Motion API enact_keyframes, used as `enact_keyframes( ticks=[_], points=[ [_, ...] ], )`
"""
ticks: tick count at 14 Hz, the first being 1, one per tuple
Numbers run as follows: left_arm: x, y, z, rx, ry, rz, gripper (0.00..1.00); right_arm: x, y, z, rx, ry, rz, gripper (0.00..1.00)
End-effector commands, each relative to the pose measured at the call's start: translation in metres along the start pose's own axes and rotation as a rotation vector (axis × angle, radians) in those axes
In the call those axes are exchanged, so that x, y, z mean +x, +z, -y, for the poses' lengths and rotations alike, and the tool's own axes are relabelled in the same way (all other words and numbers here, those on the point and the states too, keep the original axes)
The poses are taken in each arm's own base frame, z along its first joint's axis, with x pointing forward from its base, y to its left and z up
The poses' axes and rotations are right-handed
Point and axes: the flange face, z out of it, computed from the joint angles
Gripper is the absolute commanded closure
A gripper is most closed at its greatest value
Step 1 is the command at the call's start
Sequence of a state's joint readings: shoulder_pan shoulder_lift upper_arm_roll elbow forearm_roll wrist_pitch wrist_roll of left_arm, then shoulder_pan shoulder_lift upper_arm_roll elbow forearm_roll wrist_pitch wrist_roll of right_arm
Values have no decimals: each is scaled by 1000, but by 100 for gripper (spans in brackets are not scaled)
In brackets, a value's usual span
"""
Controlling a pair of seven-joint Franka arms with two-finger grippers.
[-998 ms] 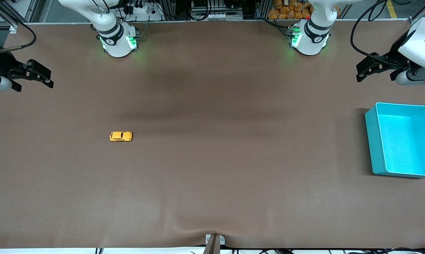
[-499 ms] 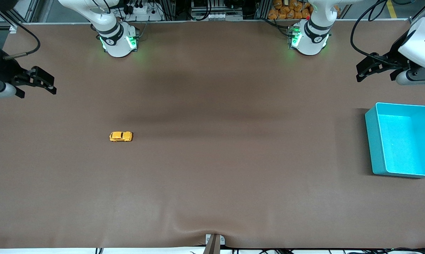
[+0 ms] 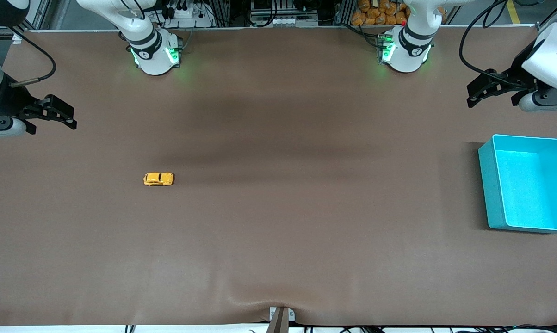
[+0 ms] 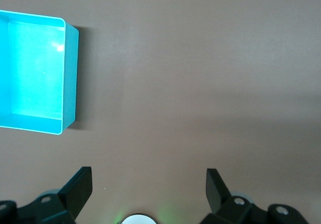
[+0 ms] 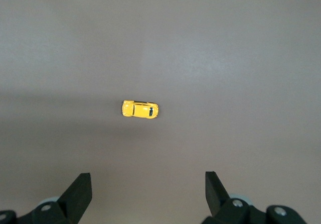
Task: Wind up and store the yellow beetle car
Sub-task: 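Move the right gripper toward the yellow beetle car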
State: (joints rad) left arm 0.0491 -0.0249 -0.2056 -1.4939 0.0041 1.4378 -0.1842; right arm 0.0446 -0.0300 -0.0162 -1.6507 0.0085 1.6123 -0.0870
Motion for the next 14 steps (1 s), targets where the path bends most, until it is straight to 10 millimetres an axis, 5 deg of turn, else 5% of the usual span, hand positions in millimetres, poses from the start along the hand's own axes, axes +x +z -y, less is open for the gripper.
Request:
enact_keyframes(
  ticks=[1, 7, 14],
  points=[
    [-3, -5, -1, -8, -6, -2, 0, 4, 14, 0, 4, -1, 30, 0],
    [-3, -5, 0, -7, -8, -2, 0, 7, 54, -5, 9, 5, 84, 0],
    [-2, -5, 0, -13, -4, 0, 0, 0, 59, -7, 16, -60, 108, 0]
  ],
)
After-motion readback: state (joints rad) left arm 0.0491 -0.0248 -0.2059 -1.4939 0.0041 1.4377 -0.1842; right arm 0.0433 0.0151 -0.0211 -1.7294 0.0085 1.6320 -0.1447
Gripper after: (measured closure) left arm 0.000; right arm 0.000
